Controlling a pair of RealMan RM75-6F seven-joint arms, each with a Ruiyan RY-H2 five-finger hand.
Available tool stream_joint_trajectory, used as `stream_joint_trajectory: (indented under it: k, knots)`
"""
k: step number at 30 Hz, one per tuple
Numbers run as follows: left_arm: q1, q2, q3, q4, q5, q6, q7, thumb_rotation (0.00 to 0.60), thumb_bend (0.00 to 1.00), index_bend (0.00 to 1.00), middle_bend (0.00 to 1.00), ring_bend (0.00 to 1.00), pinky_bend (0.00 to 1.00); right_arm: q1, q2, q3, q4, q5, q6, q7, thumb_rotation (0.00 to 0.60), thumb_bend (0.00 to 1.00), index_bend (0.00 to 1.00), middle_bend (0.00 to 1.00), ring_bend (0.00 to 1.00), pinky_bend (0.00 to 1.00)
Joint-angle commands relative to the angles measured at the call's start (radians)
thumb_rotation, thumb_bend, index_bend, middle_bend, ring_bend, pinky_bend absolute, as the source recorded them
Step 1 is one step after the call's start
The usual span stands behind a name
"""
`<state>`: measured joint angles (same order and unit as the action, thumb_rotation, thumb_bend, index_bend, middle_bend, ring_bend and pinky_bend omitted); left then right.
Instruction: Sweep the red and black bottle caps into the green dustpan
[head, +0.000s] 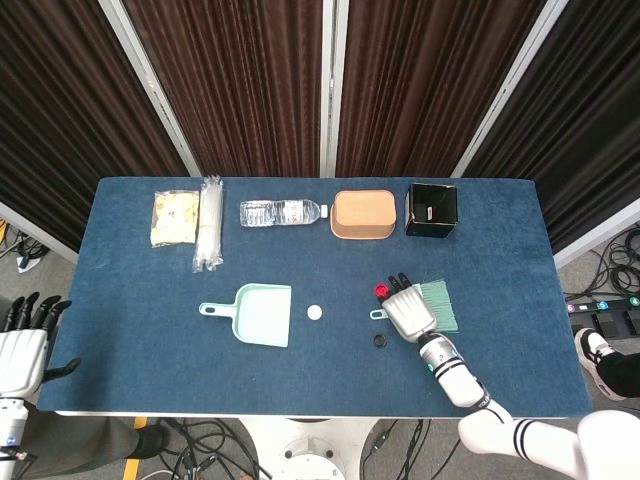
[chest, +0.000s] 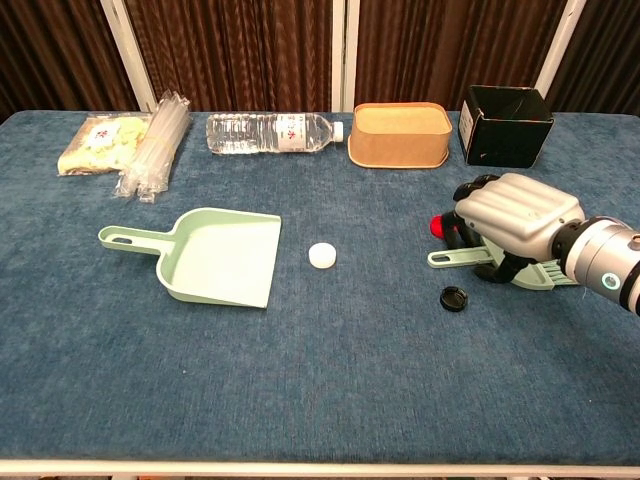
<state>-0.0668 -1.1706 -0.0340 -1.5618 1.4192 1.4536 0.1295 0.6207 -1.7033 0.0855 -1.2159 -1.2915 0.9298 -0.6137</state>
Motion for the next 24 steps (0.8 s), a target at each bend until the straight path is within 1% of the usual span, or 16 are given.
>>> stream_joint_trajectory:
  k: [1, 3, 7, 11, 13, 16, 19, 22, 24]
  knots:
    - [0.002, -0.001, 0.0, 0.003, 0.002, 0.003, -0.002, 0.6, 0.02, 0.18, 0.12, 0.02, 0.0, 0.002, -0.002, 0.0, 0.003, 0.006, -0.001, 0.0, 0.6, 0.23, 0.43, 0.47, 0.14, 0.15]
    - [0.002, -0.001, 0.001, 0.003, 0.003, 0.002, -0.007, 0.6, 0.02, 0.18, 0.12, 0.02, 0.0, 0.002, -0.004, 0.001, 0.002, 0.007, 0.004, 0.005, 0.6, 0.24, 0.45, 0.48, 0.15, 0.15]
    - [0.002, -0.001, 0.002, 0.006, 0.006, 0.002, -0.008, 0.6, 0.02, 0.18, 0.12, 0.02, 0.0, 0.0, -0.003, -0.001, 0.003, -0.002, 0.02, 0.019, 0.6, 0.29, 0.52, 0.52, 0.2, 0.17]
    - [-0.014, 0.013, -0.002, 0.003, 0.02, -0.011, -0.001, 0.6, 0.02, 0.18, 0.12, 0.02, 0.0, -0.002, 0.018, -0.002, -0.02, -0.025, 0.05, 0.033, 0.6, 0.32, 0.59, 0.56, 0.23, 0.18]
    - [-0.029, 0.027, -0.005, -0.009, 0.03, -0.027, -0.008, 0.6, 0.02, 0.18, 0.12, 0.02, 0.0, -0.005, 0.034, 0.002, -0.035, -0.036, 0.067, 0.049, 0.6, 0.33, 0.64, 0.59, 0.26, 0.2]
    - [-0.063, 0.048, -0.015, -0.02, 0.048, -0.06, -0.026, 0.6, 0.02, 0.18, 0.12, 0.02, 0.0, -0.01, 0.078, 0.016, -0.082, -0.051, 0.097, 0.083, 0.6, 0.34, 0.69, 0.63, 0.29, 0.21]
    - [-0.11, 0.066, -0.03, -0.025, 0.052, -0.115, -0.036, 0.6, 0.02, 0.18, 0.12, 0.02, 0.0, -0.019, 0.148, 0.039, -0.168, -0.06, 0.125, 0.15, 0.6, 0.35, 0.73, 0.65, 0.31, 0.22]
    - [-0.17, 0.072, -0.05, -0.033, 0.047, -0.19, -0.052, 0.6, 0.02, 0.2, 0.12, 0.02, 0.0, -0.027, 0.229, 0.072, -0.264, -0.071, 0.156, 0.235, 0.6, 0.35, 0.74, 0.66, 0.32, 0.22]
    - [-0.217, 0.065, -0.062, -0.03, 0.041, -0.251, -0.064, 0.6, 0.02, 0.21, 0.15, 0.03, 0.0, -0.034, 0.283, 0.095, -0.323, -0.079, 0.176, 0.299, 0.6, 0.36, 0.74, 0.66, 0.32, 0.22]
